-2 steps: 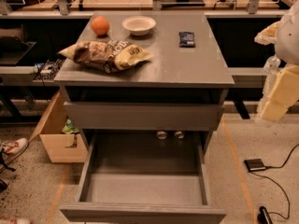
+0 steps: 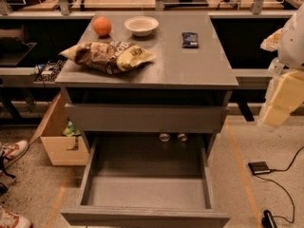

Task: Close middle drawer

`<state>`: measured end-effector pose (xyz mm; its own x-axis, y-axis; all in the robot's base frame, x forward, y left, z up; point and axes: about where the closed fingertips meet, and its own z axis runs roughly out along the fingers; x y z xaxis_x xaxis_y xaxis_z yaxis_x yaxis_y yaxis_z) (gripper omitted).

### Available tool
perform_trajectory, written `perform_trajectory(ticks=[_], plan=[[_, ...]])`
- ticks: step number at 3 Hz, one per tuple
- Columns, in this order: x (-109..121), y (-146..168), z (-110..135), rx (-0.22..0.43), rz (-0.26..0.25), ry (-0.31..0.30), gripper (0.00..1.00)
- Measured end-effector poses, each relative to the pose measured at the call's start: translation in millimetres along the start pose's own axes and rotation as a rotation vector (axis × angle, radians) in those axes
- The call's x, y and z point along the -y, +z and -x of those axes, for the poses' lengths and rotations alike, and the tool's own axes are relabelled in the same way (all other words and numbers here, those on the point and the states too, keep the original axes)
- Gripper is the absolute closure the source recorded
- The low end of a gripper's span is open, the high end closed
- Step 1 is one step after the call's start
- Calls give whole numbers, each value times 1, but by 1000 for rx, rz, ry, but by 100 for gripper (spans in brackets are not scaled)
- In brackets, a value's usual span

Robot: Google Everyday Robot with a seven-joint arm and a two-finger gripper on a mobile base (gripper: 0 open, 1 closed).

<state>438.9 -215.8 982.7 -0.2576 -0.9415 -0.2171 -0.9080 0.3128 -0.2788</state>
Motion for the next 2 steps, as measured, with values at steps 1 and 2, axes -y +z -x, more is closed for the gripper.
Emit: perform_trajectory(ticks=[1, 2], plan=[[-19, 36, -22, -22, 59, 124, 0], [-67, 97, -61, -101, 177, 269, 0]])
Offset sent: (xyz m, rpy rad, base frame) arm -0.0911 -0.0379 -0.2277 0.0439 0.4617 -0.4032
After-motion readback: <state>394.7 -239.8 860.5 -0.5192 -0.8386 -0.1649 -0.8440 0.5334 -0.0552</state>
